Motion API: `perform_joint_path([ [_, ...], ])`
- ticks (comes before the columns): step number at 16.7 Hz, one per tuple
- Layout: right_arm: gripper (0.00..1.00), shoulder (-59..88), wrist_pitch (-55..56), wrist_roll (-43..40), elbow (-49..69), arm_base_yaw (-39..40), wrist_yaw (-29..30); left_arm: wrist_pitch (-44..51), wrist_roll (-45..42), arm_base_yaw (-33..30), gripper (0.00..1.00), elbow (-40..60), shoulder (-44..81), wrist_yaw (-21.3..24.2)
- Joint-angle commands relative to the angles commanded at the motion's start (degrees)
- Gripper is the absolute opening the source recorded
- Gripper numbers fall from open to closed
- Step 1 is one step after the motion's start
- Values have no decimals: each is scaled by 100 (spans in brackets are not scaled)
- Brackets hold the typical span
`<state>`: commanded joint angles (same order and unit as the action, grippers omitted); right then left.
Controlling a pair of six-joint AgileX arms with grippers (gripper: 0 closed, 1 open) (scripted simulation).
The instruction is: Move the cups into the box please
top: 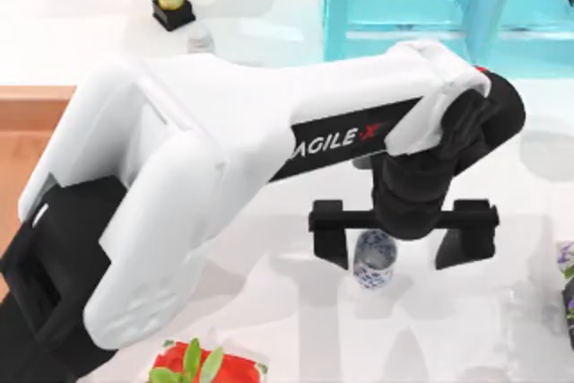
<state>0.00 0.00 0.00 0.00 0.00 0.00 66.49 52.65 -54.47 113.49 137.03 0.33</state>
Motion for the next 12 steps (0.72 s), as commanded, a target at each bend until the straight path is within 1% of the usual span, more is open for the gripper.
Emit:
perform_joint_path([
  [2,100,0,0,0,0,0,0,0,0,0,100,0,0,0],
  [12,100,0,0,0,0,0,0,0,0,0,25,0,0,0],
])
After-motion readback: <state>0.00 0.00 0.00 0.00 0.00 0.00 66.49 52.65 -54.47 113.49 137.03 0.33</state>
